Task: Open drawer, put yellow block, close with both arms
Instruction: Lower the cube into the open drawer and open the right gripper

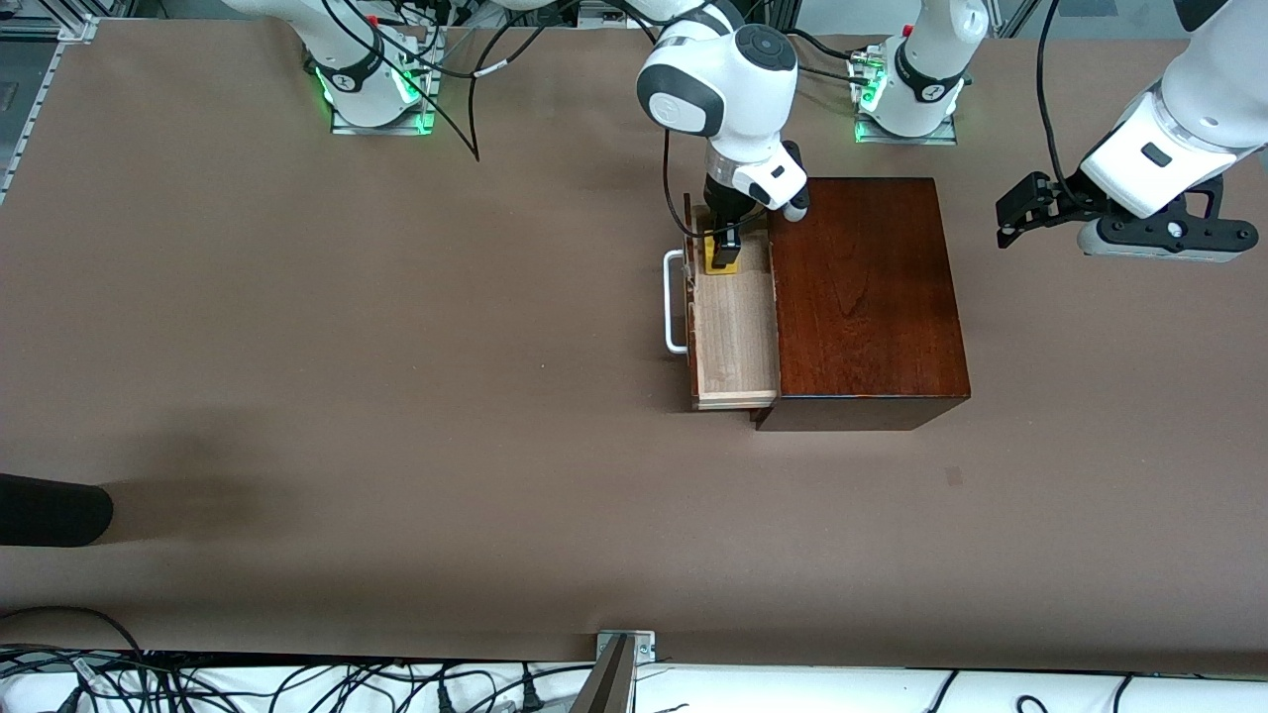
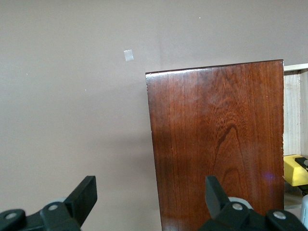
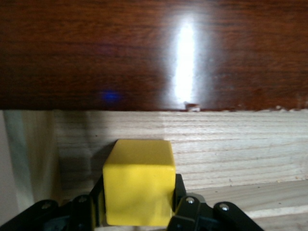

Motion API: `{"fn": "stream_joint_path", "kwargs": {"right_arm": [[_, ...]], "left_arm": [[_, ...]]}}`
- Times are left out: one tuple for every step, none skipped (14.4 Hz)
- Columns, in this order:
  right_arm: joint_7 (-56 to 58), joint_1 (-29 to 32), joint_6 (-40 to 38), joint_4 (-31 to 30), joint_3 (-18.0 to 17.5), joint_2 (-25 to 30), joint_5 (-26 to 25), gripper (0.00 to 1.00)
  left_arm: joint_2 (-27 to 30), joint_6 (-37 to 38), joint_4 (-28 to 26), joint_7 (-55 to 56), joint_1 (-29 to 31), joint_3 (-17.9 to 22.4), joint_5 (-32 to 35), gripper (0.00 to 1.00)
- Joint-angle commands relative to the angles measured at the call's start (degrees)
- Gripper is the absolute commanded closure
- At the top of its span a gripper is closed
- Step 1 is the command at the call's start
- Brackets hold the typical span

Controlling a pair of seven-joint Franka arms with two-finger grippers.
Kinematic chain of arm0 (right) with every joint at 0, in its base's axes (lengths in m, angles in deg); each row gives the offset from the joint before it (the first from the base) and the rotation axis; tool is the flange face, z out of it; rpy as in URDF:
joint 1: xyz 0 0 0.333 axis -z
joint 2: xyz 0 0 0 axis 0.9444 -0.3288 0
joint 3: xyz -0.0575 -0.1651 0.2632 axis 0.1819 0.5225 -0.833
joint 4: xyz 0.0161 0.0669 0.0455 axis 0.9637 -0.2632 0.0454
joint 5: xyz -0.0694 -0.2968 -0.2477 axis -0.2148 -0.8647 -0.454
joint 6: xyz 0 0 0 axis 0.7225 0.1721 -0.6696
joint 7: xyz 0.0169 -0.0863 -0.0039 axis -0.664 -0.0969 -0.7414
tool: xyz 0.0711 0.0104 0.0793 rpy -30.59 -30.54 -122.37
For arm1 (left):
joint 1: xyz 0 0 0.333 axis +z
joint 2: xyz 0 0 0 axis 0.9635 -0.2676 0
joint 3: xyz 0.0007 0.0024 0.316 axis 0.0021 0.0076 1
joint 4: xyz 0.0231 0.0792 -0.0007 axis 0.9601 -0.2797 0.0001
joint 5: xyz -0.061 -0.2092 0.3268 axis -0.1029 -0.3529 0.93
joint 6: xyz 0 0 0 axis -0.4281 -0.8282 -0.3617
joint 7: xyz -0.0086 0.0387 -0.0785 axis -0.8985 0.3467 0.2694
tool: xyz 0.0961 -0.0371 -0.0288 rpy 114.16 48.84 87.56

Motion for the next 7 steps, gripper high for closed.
{"fn": "stream_joint_path", "kwargs": {"right_arm": [[2.40,0.12,0.02,1.75,0.54,-0.85,-0.79,1.00],[2.75,0.12,-0.15,1.75,0.80,-0.85,-0.79,1.00],[2.76,0.12,-0.41,1.75,0.89,-0.85,-0.79,1.00],[2.84,0.12,-0.50,1.75,0.89,-0.76,-0.79,1.00],[2.93,0.12,-0.59,1.75,1.24,-0.85,-0.79,1.00],[3.02,0.12,-0.68,1.75,1.24,-0.85,-0.88,1.00],[3.02,0.12,-0.77,1.66,1.33,-0.85,-0.88,1.00]], "left_arm": [[-0.50,1.08,1.47,-1.01,-0.17,0.02,0.10,0.00],[-0.50,1.00,1.55,-1.01,-0.17,0.02,0.10,0.00],[-0.50,0.99,1.55,-1.01,-0.17,0.02,0.10,0.00],[-0.50,0.99,1.90,-1.09,-0.17,0.02,0.10,0.00],[-0.59,1.08,1.91,-1.09,-0.17,0.02,0.10,0.00],[-0.68,1.08,1.99,-1.09,-0.17,-0.07,0.10,0.00],[-0.68,1.08,1.99,-1.09,-0.17,0.02,0.02,0.00]]}}
